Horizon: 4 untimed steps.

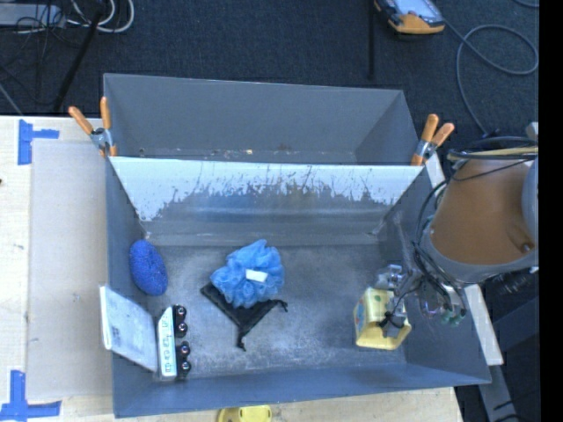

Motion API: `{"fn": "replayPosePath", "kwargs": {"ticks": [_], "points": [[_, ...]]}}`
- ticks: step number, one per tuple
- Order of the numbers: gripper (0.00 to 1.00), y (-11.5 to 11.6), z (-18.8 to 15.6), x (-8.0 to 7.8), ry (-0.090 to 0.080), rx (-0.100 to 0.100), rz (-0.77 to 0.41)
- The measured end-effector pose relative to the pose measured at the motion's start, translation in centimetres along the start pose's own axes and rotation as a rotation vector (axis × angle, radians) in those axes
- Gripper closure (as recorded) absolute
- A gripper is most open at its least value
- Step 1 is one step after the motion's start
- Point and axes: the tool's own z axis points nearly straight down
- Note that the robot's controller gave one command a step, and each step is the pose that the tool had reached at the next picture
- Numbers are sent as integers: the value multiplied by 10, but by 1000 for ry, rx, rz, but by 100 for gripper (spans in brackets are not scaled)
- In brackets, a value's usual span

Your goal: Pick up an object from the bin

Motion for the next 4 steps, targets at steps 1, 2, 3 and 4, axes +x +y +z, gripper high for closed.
{"fn": "replayPosePath", "kwargs": {"ticks": [1, 2, 3, 4], "points": [[100, -13, 7, -24, -29, 2, -32], [100, -9, -4, -12, 1, 0, -36], [100, -2, 16, -47, -25, 2, -51], [100, -3, -2, -39, -1, 0, -50]]}}
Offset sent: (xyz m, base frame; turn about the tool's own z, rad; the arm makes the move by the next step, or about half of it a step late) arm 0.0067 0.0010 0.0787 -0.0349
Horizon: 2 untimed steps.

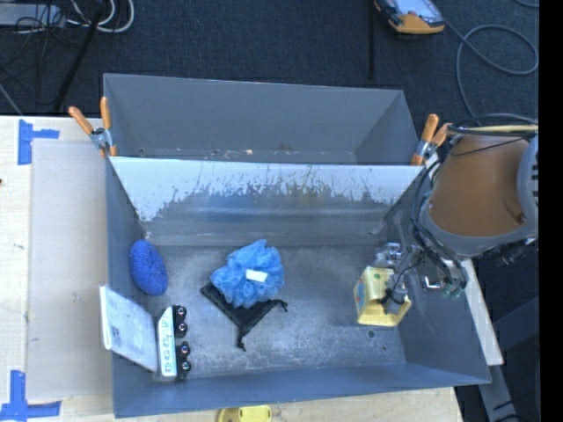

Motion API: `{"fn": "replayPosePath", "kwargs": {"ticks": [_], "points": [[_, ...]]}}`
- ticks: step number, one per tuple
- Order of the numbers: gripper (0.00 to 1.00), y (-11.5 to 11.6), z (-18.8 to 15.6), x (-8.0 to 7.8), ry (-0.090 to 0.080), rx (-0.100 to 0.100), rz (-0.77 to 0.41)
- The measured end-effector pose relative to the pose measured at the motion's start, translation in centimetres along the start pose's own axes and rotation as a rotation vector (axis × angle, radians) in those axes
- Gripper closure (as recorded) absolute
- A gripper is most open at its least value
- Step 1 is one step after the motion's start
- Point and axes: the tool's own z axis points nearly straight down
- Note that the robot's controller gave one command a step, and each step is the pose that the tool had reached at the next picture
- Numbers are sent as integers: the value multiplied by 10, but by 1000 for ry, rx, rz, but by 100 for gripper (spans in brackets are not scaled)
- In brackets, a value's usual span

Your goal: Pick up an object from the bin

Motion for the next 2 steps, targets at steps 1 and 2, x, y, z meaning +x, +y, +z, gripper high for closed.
{"fn": "replayPosePath", "kwargs": {"ticks": [1, 2], "points": [[100, 25, 24, 6, -22, 2, -8], [100, 22, 3, 10, 0, 0, -28]]}}
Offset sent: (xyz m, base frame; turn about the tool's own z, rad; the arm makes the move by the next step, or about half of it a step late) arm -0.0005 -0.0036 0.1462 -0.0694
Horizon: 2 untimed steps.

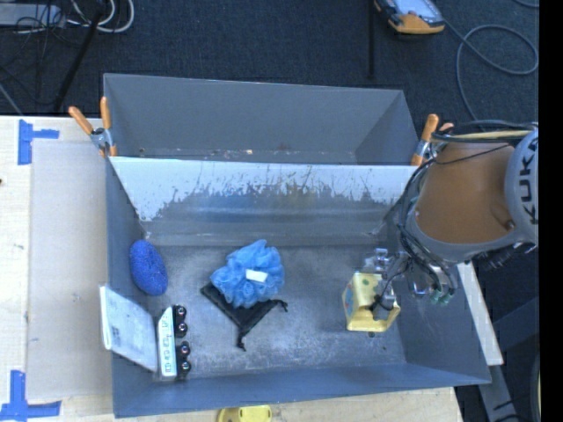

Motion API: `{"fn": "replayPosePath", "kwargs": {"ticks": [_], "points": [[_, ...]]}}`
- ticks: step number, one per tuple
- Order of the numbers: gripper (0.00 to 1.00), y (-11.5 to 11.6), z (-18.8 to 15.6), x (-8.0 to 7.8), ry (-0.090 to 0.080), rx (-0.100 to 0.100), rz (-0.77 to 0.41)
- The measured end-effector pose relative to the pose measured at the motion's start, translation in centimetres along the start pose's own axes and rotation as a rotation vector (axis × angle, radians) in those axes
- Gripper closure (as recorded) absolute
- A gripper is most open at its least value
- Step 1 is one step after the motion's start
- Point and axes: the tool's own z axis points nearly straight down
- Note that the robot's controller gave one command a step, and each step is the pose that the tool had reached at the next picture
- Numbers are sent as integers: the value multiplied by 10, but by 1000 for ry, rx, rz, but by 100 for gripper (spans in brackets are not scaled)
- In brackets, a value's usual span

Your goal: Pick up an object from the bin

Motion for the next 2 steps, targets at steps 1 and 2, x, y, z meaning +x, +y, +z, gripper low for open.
{"fn": "replayPosePath", "kwargs": {"ticks": [1, 2], "points": [[100, -22, 22, -8, -23, 3, -36], [100, -28, 9, -2, 3, -1, -37]]}}
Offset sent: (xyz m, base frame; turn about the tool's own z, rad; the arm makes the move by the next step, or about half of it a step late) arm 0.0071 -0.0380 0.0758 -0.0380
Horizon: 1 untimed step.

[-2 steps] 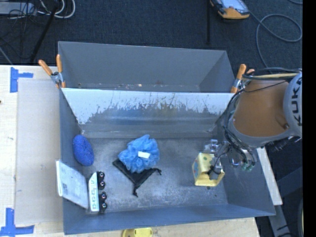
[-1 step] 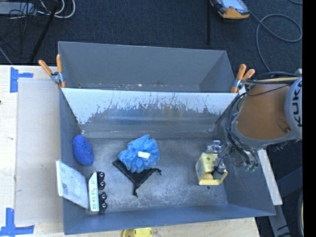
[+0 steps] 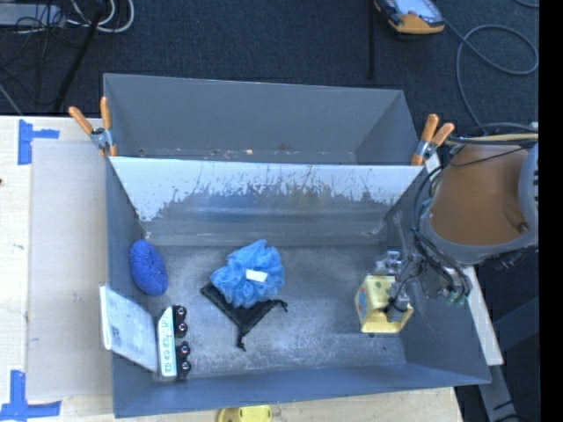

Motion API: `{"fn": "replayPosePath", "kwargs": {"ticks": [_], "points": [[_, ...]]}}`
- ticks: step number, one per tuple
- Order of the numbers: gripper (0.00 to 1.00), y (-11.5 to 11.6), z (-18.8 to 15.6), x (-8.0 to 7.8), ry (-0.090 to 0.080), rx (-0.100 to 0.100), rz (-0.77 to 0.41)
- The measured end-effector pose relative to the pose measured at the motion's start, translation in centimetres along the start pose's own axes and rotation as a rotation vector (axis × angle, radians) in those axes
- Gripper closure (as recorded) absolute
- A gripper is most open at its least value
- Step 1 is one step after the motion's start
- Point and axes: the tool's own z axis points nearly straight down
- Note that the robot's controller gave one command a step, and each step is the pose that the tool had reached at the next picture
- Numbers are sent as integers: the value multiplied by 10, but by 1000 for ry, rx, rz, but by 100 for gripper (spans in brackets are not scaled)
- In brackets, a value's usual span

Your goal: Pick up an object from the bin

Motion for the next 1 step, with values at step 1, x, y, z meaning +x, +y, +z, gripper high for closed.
{"fn": "replayPosePath", "kwargs": {"ticks": [1], "points": [[100, -7, -72, -3, -12, 2, -6]]}}
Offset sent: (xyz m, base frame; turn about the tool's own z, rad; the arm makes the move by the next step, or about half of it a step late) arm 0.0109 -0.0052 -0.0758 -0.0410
